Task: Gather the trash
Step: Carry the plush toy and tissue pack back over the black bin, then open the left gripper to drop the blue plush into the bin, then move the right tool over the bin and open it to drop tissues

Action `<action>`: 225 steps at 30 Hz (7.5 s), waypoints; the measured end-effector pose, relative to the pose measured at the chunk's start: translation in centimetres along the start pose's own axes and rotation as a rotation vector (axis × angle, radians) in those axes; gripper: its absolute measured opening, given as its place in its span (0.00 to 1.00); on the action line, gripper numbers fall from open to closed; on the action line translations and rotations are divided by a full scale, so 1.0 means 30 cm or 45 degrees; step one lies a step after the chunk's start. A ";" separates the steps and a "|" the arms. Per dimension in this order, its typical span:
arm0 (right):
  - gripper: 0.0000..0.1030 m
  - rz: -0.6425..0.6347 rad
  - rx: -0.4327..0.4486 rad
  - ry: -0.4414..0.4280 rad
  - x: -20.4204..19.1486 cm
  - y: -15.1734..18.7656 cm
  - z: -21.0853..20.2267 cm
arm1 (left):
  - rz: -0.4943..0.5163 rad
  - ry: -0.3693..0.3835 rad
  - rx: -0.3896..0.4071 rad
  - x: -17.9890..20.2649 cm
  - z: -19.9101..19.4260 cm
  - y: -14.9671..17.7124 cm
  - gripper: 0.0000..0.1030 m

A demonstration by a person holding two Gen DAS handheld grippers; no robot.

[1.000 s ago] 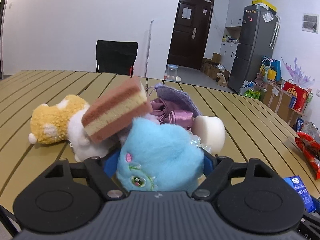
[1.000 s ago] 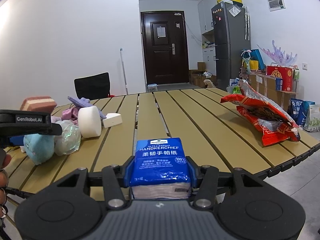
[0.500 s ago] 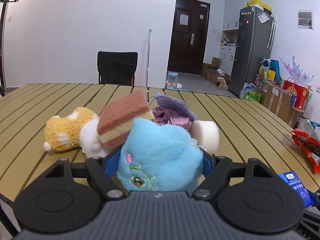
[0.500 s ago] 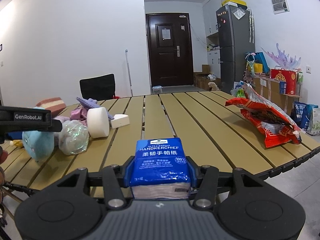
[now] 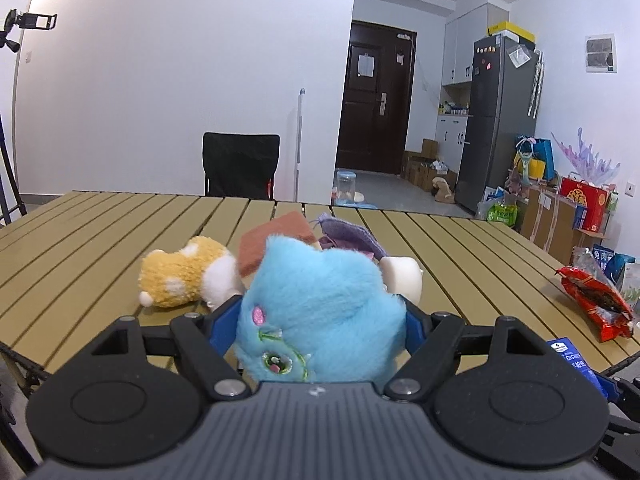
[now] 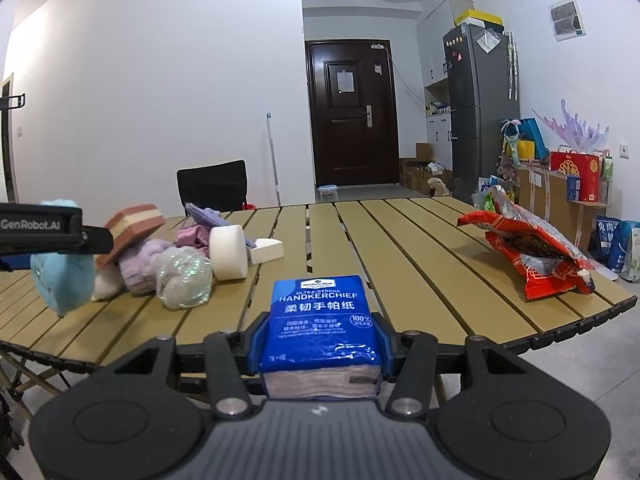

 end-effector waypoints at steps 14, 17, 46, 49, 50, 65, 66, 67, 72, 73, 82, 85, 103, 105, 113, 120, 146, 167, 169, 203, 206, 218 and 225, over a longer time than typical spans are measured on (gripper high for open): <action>0.49 -0.009 0.027 -0.024 -0.046 0.030 -0.132 | 0.006 0.020 0.018 -0.095 -0.206 0.065 0.76; 0.49 -0.003 0.015 -0.035 -0.058 0.053 -0.161 | 0.002 0.014 0.013 -0.118 -0.248 0.089 0.76; 0.49 -0.150 -0.250 -0.186 -0.279 0.362 -0.416 | 0.091 -0.138 -0.211 -0.338 -0.529 0.418 0.76; 0.49 -0.173 -0.282 -0.198 -0.301 0.394 -0.436 | 0.112 -0.162 -0.243 -0.359 -0.548 0.459 0.76; 0.49 -0.180 -0.297 -0.202 -0.310 0.406 -0.441 | 0.116 -0.170 -0.256 -0.366 -0.550 0.470 0.76; 0.49 -0.254 -0.545 -0.207 -0.369 0.585 -0.424 | 0.108 -0.353 -0.587 -0.547 -0.486 0.676 0.76; 0.49 -0.258 -0.553 -0.204 -0.371 0.592 -0.424 | 0.094 -0.353 -0.603 -0.549 -0.480 0.676 0.76; 0.49 -0.259 -0.560 -0.201 -0.370 0.598 -0.422 | 0.085 -0.354 -0.614 -0.550 -0.477 0.677 0.76; 0.49 -0.255 -0.587 -0.182 -0.361 0.614 -0.413 | 0.090 -0.346 -0.633 -0.522 -0.470 0.671 0.76; 0.49 -0.255 -0.592 -0.177 -0.358 0.616 -0.410 | 0.090 -0.347 -0.637 -0.518 -0.466 0.670 0.76; 0.49 -0.217 -0.644 -0.130 -0.316 0.635 -0.375 | 0.053 -0.368 -0.719 -0.525 -0.405 0.669 0.76; 0.49 -0.200 -0.657 -0.114 -0.304 0.638 -0.354 | 0.035 -0.368 -0.737 -0.525 -0.386 0.662 0.76; 0.49 -0.095 -0.695 -0.019 -0.205 0.634 -0.224 | 0.029 -0.366 -0.775 -0.468 -0.278 0.624 0.76; 0.49 -0.089 -0.694 -0.015 -0.200 0.630 -0.213 | 0.030 -0.366 -0.775 -0.463 -0.269 0.621 0.76; 0.49 -0.078 -0.683 0.001 -0.186 0.615 -0.170 | 0.038 -0.337 -0.781 -0.405 -0.196 0.597 0.76; 0.49 -0.055 -0.672 0.017 -0.164 0.598 -0.136 | 0.050 -0.318 -0.791 -0.352 -0.141 0.593 0.76; 0.49 0.009 -0.711 0.051 -0.102 0.621 -0.086 | 0.062 -0.301 -0.882 -0.225 0.049 0.630 0.76; 0.49 0.022 -0.713 0.054 -0.084 0.633 -0.096 | 0.031 -0.386 -0.841 -0.272 0.052 0.621 1.00; 0.49 0.021 -0.713 0.052 -0.083 0.633 -0.097 | 0.032 -0.387 -0.838 -0.273 0.049 0.620 1.00; 0.49 -0.137 -0.651 -0.058 -0.316 0.511 -0.162 | -0.068 -0.398 -0.688 -0.497 -0.127 0.510 1.00; 0.49 -0.159 -0.645 -0.088 -0.369 0.492 -0.150 | -0.092 -0.399 -0.681 -0.528 -0.136 0.499 1.00; 0.49 -0.241 -0.668 -0.202 -0.554 0.460 -0.072 | -0.177 -0.478 -0.675 -0.701 -0.166 0.483 1.00; 0.49 -0.271 -0.710 -0.252 -0.642 0.455 -0.016 | -0.214 -0.528 -0.683 -0.786 -0.172 0.487 1.00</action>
Point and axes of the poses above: each gripper's, at about its wrist camera, not at the fingertips, and z roughly the way its jaws point, x to its right, y to its underside, the point moved 4 cm from there along z, roughly the way its jaws point, and after that the axes turned 10 degrees about -z, right-handed, at the moved point
